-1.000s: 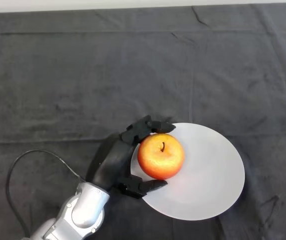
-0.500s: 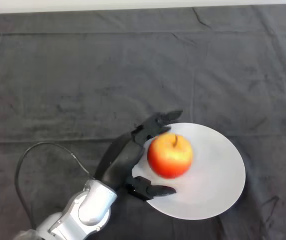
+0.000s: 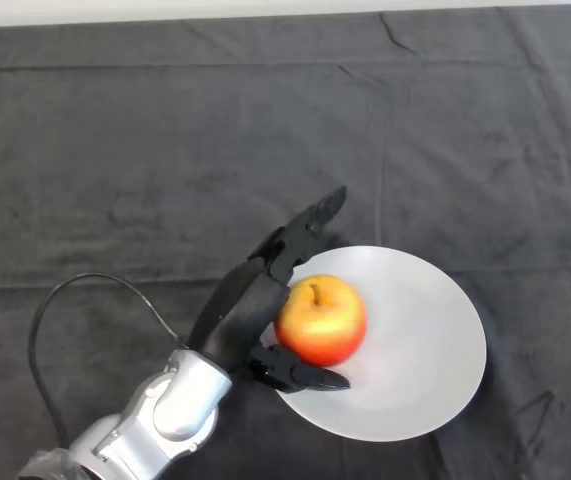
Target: Move the apple to the plate
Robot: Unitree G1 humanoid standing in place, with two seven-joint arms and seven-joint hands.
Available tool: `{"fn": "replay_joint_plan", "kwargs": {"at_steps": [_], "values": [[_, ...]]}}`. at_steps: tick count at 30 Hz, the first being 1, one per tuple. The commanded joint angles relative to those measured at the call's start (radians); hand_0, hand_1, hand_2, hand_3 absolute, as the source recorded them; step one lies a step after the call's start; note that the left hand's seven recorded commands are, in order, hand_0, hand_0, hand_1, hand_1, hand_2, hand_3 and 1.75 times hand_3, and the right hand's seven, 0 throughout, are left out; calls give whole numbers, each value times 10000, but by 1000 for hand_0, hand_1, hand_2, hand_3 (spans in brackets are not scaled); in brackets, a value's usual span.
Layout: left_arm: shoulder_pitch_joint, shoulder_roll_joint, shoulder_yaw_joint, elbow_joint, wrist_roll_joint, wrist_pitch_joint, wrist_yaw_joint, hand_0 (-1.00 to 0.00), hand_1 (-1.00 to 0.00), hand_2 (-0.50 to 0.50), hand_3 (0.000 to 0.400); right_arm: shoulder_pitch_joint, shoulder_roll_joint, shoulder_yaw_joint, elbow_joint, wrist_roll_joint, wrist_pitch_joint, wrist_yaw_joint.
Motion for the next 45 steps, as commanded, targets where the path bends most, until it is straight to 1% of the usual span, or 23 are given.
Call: {"fn": "replay_joint_plan", "kwargs": {"at_steps": [1, 9, 19, 26, 33, 45], "values": [[92, 790, -111, 410, -51, 72, -225, 0, 0, 0, 0, -25, -210, -59, -74, 0, 45, -36], [264, 1300, 466, 339, -390, -270, -331, 0, 0, 0, 0, -25, -210, -59, -75, 0, 44, -37], [438, 1618, 1145, 456, -641, -574, -264, 0, 0, 0, 0, -25, -210, -59, -75, 0, 43, -38], [505, 1882, 1657, 924, -888, -1056, -337, 0, 0, 0, 0, -25, -211, -59, -76, 0, 42, -39], [515, 2196, 2357, 1611, -1544, -1573, -658, 0, 0, 0, 0, -25, -211, -59, -75, 0, 42, -39], [651, 2615, 3880, 2708, -3225, -2332, -1436, 0, 0, 0, 0, -25, -211, -60, -73, 0, 43, -38]]}}
